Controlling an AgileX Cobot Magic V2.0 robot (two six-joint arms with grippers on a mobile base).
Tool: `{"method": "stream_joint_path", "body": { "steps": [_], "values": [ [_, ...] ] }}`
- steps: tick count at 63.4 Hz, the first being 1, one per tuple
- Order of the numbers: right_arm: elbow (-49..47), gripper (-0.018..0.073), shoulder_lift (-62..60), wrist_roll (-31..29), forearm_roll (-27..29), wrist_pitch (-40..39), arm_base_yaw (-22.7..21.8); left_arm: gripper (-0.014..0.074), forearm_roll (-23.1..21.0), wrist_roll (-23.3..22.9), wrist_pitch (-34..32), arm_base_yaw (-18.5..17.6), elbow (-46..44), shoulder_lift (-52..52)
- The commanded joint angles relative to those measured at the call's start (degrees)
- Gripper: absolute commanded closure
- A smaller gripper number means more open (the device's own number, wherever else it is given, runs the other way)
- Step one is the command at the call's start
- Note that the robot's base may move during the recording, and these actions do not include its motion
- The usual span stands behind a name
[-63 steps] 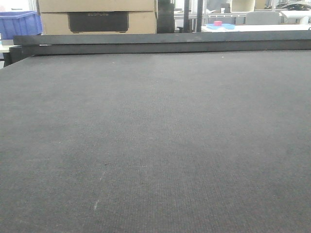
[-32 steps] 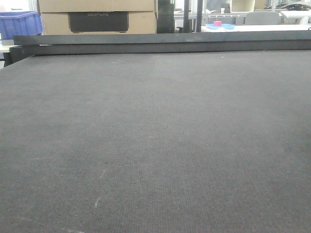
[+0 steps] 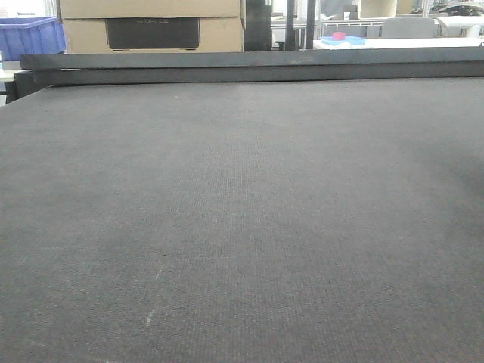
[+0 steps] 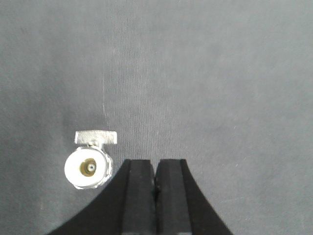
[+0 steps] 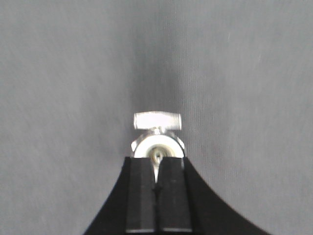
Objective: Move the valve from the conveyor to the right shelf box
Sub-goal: 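Center each gripper over its valve and descend onto the valve body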
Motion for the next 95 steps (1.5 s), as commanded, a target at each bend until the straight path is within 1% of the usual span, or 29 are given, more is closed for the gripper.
{"method": "stream_joint_path", "body": {
  "steps": [1,4,10,20,24,29,31,40,45,56,61,74,95],
  "values": [
    [-2.2,0.0725,3.3,-0.6,-1.8,2.8,0.1,0.0707,-0.9,0.0,0.0,0.0,-0.7,0.9],
    [-3.0,0.0705,4.8,-0.6,-2.3,2.8,0.1,0.0707,-0.9,0.0,0.0,0.0,-0.7,1.1],
    [-3.4,0.0592,7.5,-0.9,-2.3,2.8,0.1,0.0707,-0.9,0.0,0.0,0.0,-0.7,1.1],
    [-3.4,0.0259,10.6,-0.9,-2.0,2.8,0.1,0.0707,-0.9,0.0,0.0,0.0,-0.7,1.1],
    [-3.4,0.0162,11.7,-0.9,-2.0,2.8,0.1,0.0707,-0.9,0.0,0.0,0.0,-0.7,1.1],
    [-3.4,0.0092,13.0,-0.9,-2.0,2.8,0.1,0.0707,-0.9,0.0,0.0,0.0,-0.7,1.1],
    [-3.4,0.0077,13.4,-0.9,-1.8,2.8,0.1,0.0707,-0.9,0.0,0.0,0.0,-0.7,1.1],
    [-2.1,0.0074,15.2,-0.9,-1.7,2.8,0.1,0.0707,-0.9,0.0,0.0,0.0,-0.7,1.1],
    [0.9,0.0074,15.6,-0.9,-1.7,2.8,0.1,0.0707,-0.9,0.0,0.0,0.0,-0.7,1.1],
    [5.5,0.0074,16.3,-0.9,-1.6,-1.0,0.1,0.0707,-0.9,0.0,-0.1,0.0,-0.7,1.1],
    [5.6,0.0074,17.0,-0.9,-1.6,-1.0,0.1,0.0707,-0.9,0.0,-0.4,0.0,-0.7,1.1],
    [5.6,0.0074,17.4,-0.9,-0.5,-4.5,0.1,0.0707,-0.9,0.0,-0.5,0.0,-0.7,1.1],
    [5.6,0.0074,18.1,-0.9,-0.5,-4.7,0.1,0.0707,-0.9,0.0,-0.2,0.0,-0.7,1.1]
  ]
}}
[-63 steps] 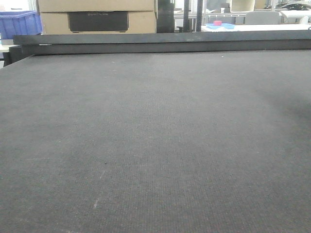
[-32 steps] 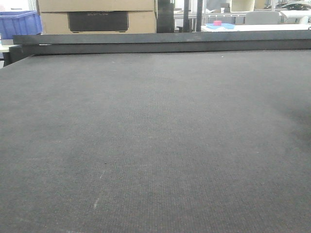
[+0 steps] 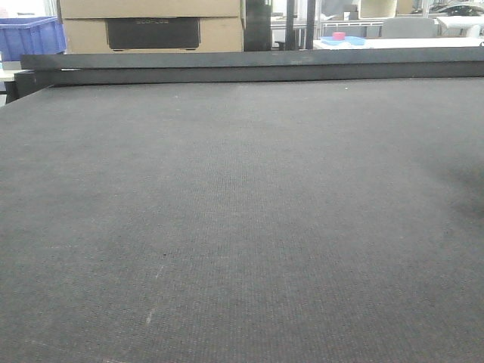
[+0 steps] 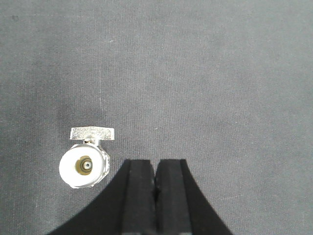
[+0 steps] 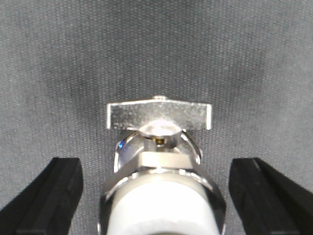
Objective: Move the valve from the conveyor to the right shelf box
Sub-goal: 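Center each gripper over its valve and descend onto the valve body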
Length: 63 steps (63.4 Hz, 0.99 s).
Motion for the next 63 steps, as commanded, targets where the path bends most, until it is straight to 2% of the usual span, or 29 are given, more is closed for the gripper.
{"method": "stream_joint_path", "body": {
  "steps": [1,5,10,14,18,23,28,37,47,51,54,63],
  "values": [
    [0.2,0.0074,0.1,-0.2,-0.2,-0.5,0.1,0.0707,-0.5,0.0,-0.5,0.0,-0.7,-0.2],
    [0.2,0.0097,0.1,-0.2,-0.2,-0.4,0.1,0.0707,-0.5,0.0,-0.5,0.0,-0.7,-0.2],
    [0.2,0.0205,0.1,-0.2,-0.2,-0.1,0.1,0.0707,-0.5,0.0,-0.1,0.0,-0.7,-0.2],
    [0.2,0.0362,0.1,-0.2,-0.2,0.0,0.1,0.0707,-0.5,-0.2,0.3,0.0,-0.7,-0.2],
    [0.2,0.0512,0.1,-0.2,-0.2,0.0,0.1,0.0707,-0.4,-3.1,0.5,0.6,-0.7,-0.2],
    [0.2,0.0729,0.1,-0.2,-0.2,0.0,0.1,0.0707,-1.0,-5.8,0.7,3.1,-0.7,-0.2],
    [0.2,0.0721,0.1,-0.2,-0.2,-0.1,0.1,0.0707,-3.1,-5.3,2.4,5.9,-0.8,0.0],
    [0.2,0.0721,0.1,-0.2,-0.1,-0.5,0.1,0.0707,-3.4,0.7,8.8,10.3,-2.9,2.2],
    [0.2,0.0721,0.1,-0.2,0.5,-0.7,0.1,0.0706,-3.4,6.9,9.3,11.1,-4.0,5.3],
    [0.2,0.0721,0.1,-0.2,1.0,-0.8,0.1,0.0692,-3.4,7.5,9.2,11.1,-4.0,6.7],
    [0.2,0.0721,0.1,-0.2,1.1,-0.8,0.1,0.0643,-2.7,7.5,9.2,11.1,-4.0,7.6],
    [0.2,0.0721,0.1,-0.2,1.2,-0.8,0.1,0.0383,-0.2,7.5,7.5,11.1,-4.0,10.1]
  ]
}}
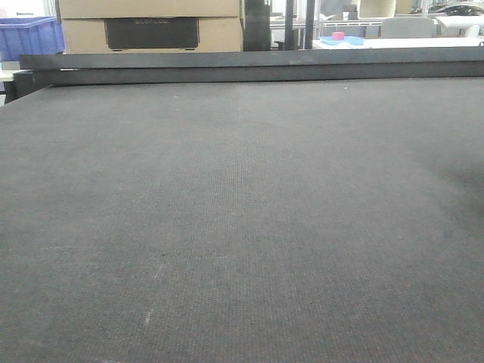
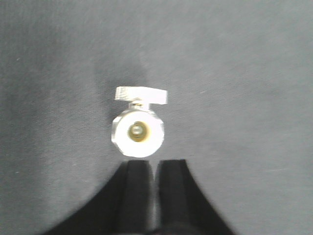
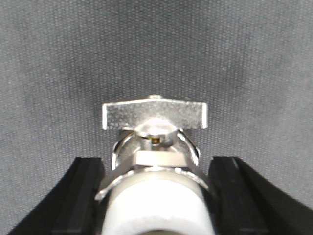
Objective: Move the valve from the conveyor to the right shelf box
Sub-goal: 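Center each gripper over its valve and descend onto the valve body, then close both grippers on the valves and lift them off the belt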
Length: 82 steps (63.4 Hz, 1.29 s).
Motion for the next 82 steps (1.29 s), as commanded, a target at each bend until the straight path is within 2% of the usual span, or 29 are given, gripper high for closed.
{"method": "stream_joint_path", "body": {
  "steps": [1,4,10,16,33,44,72,77,82],
  "values": [
    [0.2,0.0721,0.1,-0.2,0.7,-0.7,0.1,0.0343,1.1,0.4,-1.6,0.1,-0.3,1.2],
    [0.2,0.0721,0.1,-0.2,0.7,-0.7,0.1,0.0259,1.1,0.4,-1.9,0.1,-0.3,2.1],
    [0.2,0.0721,0.1,-0.2,0.7,-0.7,0.1,0.0149,1.1,0.4,-2.0,0.1,-0.3,4.4],
    [0.2,0.0721,0.1,-0.2,0.7,-0.7,0.1,0.0104,1.3,0.4,-2.8,0.1,-0.3,7.1],
    [0.2,0.0721,0.1,-0.2,0.7,-0.8,0.1,0.0114,1.4,2.6,-3.5,-2.0,-0.3,14.9],
    [0.2,0.0721,0.1,-0.2,0.7,-0.8,0.1,0.0114,4.3,3.0,-3.4,-3.9,-0.3,18.0],
    [0.2,0.0721,0.1,-0.2,0.7,-1.0,0.1,0.0201,4.3,3.0,-4.1,-3.9,-0.3,18.5],
    [0.2,0.0721,0.1,-0.2,0.7,-1.1,0.1,0.0232,3.8,3.0,-4.1,-3.9,-0.3,18.5],
    [0.2,0.0721,0.1,-0.2,0.7,-1.2,0.1,0.0339,3.3,3.0,-4.1,-3.9,-0.3,18.5]
  ]
}}
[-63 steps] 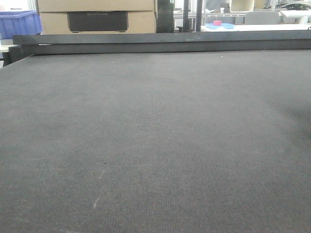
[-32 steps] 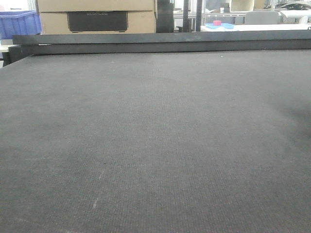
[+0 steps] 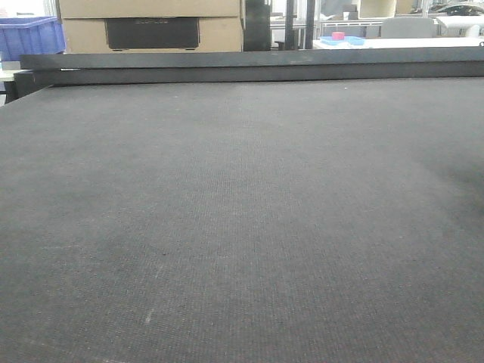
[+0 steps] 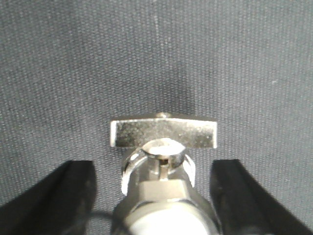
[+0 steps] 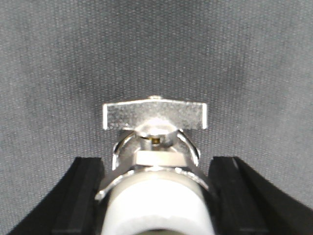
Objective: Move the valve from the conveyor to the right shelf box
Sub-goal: 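Close both grippers on the valves and lift them off the belt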
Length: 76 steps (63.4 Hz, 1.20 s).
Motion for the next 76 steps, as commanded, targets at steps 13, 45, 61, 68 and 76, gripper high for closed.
{"method": "stream_joint_path", "body": {
  "steps": [13,45,61,68,76],
  "values": [
    [0.2,0.0721,0.1,-0.2,0.6,-1.1,0.1,0.0706,-1.1,0.1,0.9,-0.2,-0.2,-0.2],
    [0.2,0.0724,-7.8,-0.2,0.6,0.4,0.1,0.0708,-1.4,-0.5,3.3,-0.2,-0.2,-15.7],
    [0.2,0.0724,-19.1,-0.2,0.6,-0.6,0.1,0.0708,-1.4,-0.5,5.9,-0.2,-0.2,-26.5],
    [0.2,0.0724,-23.7,-0.2,0.6,-3.4,0.1,0.0708,-1.4,-0.5,5.9,-0.2,-0.2,-30.6],
    [0.2,0.0724,-28.6,-0.2,0.6,-6.4,0.1,0.0708,-1.4,-0.5,5.9,-0.2,-0.2,-34.4]
  ]
}}
